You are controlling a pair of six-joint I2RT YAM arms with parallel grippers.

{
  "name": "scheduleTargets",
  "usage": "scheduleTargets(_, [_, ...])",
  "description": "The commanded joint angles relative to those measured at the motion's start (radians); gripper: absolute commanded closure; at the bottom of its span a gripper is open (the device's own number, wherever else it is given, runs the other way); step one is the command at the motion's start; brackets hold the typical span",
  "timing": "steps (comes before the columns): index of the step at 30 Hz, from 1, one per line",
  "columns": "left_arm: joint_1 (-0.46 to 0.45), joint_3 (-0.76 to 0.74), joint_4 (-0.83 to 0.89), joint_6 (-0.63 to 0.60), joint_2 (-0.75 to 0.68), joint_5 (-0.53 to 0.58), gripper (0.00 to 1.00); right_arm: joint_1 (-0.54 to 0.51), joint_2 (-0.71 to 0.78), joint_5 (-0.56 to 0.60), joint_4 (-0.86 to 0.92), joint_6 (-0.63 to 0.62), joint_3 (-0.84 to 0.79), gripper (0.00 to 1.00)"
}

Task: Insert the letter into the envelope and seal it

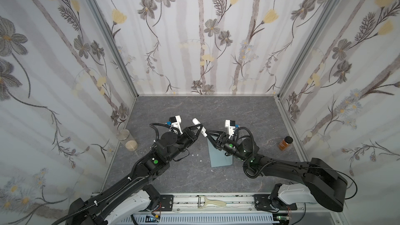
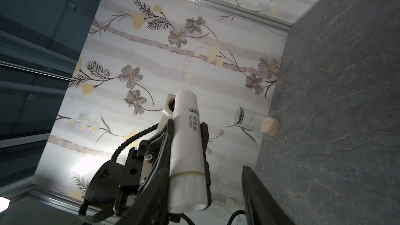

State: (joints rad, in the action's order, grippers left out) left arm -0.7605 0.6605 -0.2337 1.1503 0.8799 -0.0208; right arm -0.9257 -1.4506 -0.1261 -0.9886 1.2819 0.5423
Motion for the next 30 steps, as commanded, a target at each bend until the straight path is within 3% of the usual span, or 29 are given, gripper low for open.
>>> scheduleTargets(1, [0.007, 0.034, 0.029, -0.036, 0.005, 0.026, 1.0, -0.025, 0.084, 0.188, 0.391, -0.267, 0.047, 0.45])
scheduleTargets(7, [0.025, 0.04, 0.037, -0.003, 0.036, 0.002, 1.0, -0.165, 0.189, 0.517, 0.688, -0.635, 0.176, 0.44])
scheduleTargets(14, [0.035, 0.064, 0.04, 0.006, 0.072, -0.034, 1.0, -0.281, 0.167, 0.736, 0.775, -0.901, 0.258, 0.44])
scheduleTargets(21, [0.039, 0.078, 0.04, 0.005, 0.089, -0.051, 1.0, -0.348, 0.082, 0.851, 0.779, -1.089, 0.316, 0.47])
scheduleTargets(30, [0.039, 0.088, 0.04, 0.011, 0.1, -0.076, 1.0, -0.366, -0.003, 0.898, 0.718, -1.183, 0.358, 0.58])
